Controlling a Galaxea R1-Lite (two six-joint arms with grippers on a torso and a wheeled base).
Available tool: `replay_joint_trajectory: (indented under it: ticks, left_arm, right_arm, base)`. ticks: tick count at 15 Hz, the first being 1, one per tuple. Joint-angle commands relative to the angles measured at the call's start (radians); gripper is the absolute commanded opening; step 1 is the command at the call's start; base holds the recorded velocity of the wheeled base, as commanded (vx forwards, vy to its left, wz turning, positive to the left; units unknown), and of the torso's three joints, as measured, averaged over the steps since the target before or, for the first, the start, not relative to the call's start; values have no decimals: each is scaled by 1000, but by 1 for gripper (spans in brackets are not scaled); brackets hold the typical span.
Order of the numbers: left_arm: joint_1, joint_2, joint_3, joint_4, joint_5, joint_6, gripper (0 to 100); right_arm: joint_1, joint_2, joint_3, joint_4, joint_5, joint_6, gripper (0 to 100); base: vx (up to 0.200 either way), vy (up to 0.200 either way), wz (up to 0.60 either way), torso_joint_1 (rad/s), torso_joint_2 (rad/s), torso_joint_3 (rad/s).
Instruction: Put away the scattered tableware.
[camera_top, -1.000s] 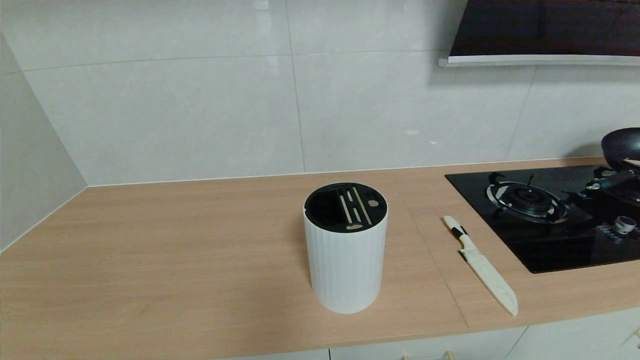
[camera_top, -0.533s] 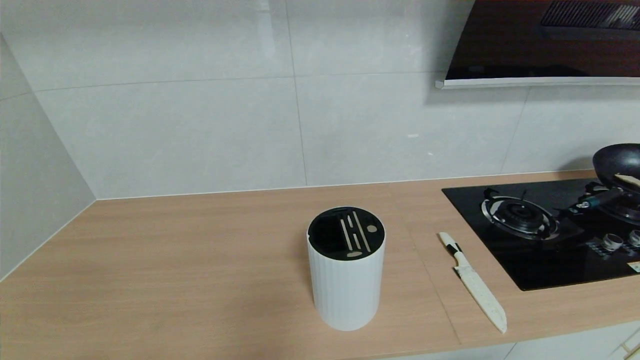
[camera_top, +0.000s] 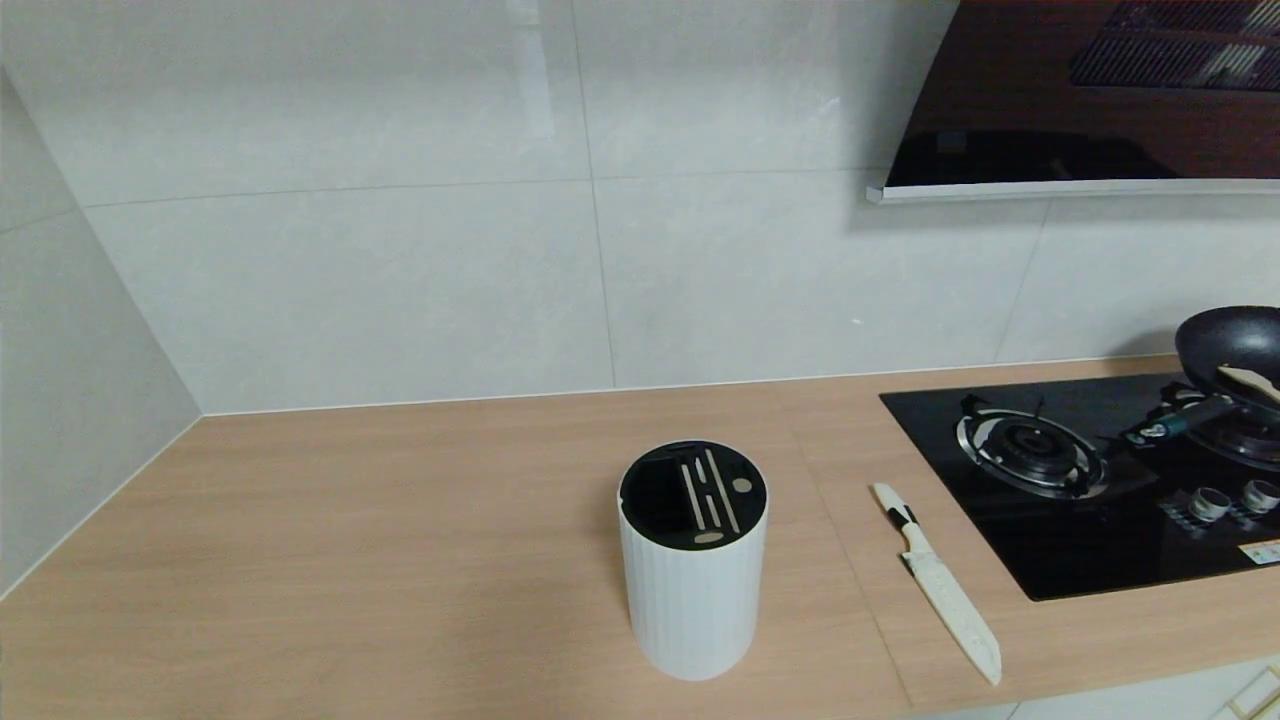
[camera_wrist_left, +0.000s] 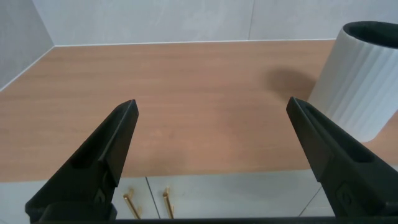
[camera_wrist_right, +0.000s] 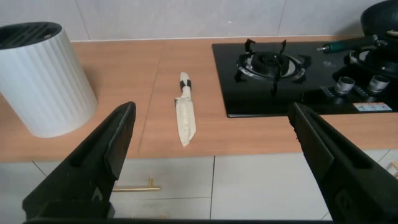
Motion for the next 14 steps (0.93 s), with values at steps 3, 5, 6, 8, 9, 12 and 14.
replay_joint_trajectory:
  ticks: [3,5,6,8,9,12,14]
  left_arm:
    - [0,0,0,0,0,0,100]
    - [0,0,0,0,0,0,100]
    - [0,0,0,0,0,0,100]
    - [0,0,0,0,0,0,100]
    - [0,0,0,0,0,0,100]
    - [0,0,0,0,0,0,100]
    - [0,0,0,0,0,0,100]
  right_arm:
    - [0,2,0,2,1,-4,100]
    - [0,2,-2,-2,-2,-23,100]
    - [2,6,-48,-11,-1,-15,100]
    - [39,115,-256,-8,10,19,100]
    - [77,278,-339,-3,13,11,100]
    - [83,611,-423,-9,15,2,100]
    - [115,845,-499,-15,21,-1,100]
  base:
    - [0,0,0,0,0,0]
    - [0,0,0,0,0,0]
    - [0,0,0,0,0,0]
    - [0,0,0,0,0,0]
    - [0,0,0,0,0,0]
    - [0,0,0,0,0,0]
    - [0,0,0,0,0,0]
